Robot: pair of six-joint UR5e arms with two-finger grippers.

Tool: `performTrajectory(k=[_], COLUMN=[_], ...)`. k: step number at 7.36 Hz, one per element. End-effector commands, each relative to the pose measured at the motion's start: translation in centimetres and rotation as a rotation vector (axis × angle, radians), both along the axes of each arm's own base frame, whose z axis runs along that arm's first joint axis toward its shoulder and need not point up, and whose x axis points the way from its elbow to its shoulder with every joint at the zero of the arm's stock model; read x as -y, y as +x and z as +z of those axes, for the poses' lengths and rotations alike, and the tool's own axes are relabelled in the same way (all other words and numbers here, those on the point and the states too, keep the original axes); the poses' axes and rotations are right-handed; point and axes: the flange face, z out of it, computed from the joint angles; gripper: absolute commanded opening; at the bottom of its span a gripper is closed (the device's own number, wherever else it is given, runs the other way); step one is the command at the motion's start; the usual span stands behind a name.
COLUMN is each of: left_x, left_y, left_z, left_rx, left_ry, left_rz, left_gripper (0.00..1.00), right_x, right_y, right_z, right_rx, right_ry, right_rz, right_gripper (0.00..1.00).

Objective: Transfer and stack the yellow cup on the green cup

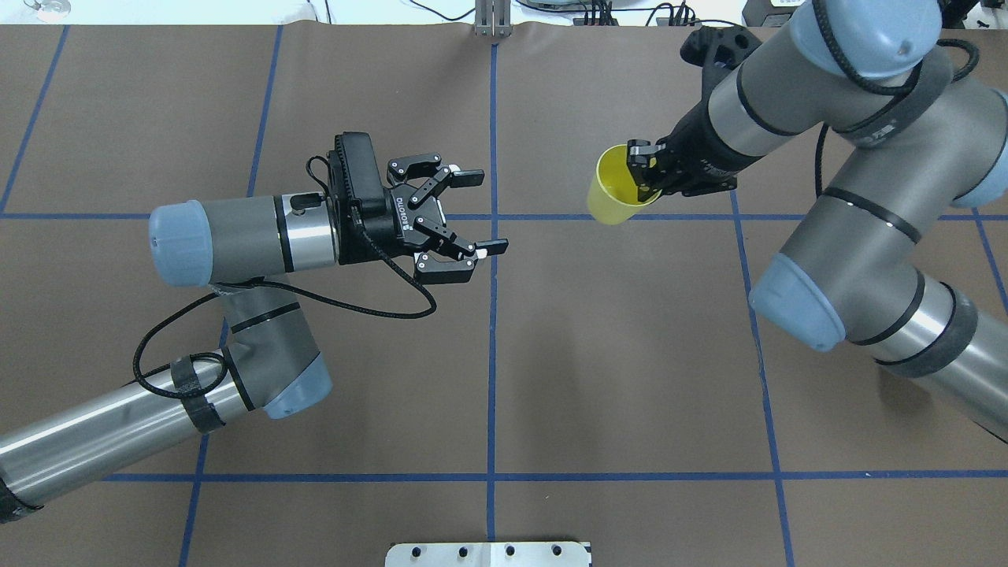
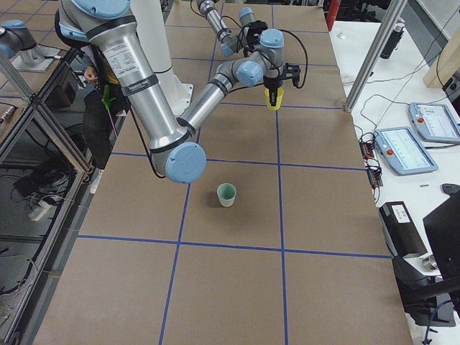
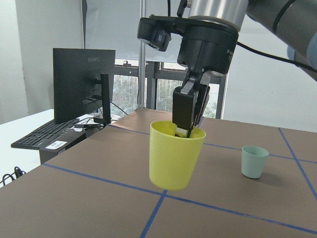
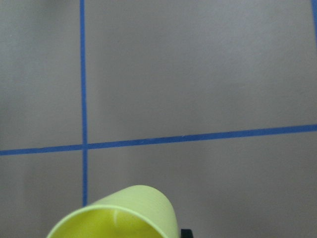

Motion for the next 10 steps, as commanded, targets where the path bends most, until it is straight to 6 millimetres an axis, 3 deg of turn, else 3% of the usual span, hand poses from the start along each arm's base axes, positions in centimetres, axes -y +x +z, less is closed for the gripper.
performTrajectory(k=[1,2,3,5,6,8,9,10], left_x=[3.8,5.3,5.7,9.1,10.9,14.9,14.5,15.6], left_y=[-1.6,-2.4,-3.0,-10.0,-12.7,-21.3,-23.7,-27.3], left_z=[2.3,4.5,7.2,15.3,17.3,20.7,22.9,24.9], left_rx=[0.137,0.212,0.258,0.38,0.446,0.535,0.562,0.618], left_ry=[-0.097,-0.154,-0.203,-0.326,-0.395,-0.568,-0.618,-0.691], left_rz=[-0.059,-0.082,-0.092,-0.195,-0.207,-0.182,-0.181,-0.225], left_gripper=[0.99,1.0,1.0,1.0,1.0,1.0,1.0,1.0], right_x=[1.6,1.8,1.9,1.9,1.8,1.9,1.9,1.7], right_y=[5.7,7.6,8.0,8.2,8.3,10.6,11.7,13.4], right_z=[4.6,5.7,6.0,7.2,7.7,10.0,11.0,12.8], right_rx=[-0.071,-0.055,-0.059,-0.073,-0.076,-0.087,-0.094,-0.101], right_ry=[0.033,0.014,0.009,-0.008,-0.017,-0.052,-0.068,-0.096], right_rz=[-0.053,-0.054,-0.049,-0.042,-0.042,-0.009,0.006,0.03], right_gripper=[0.0,0.0,0.0,0.0,0.0,0.0,0.0,0.0])
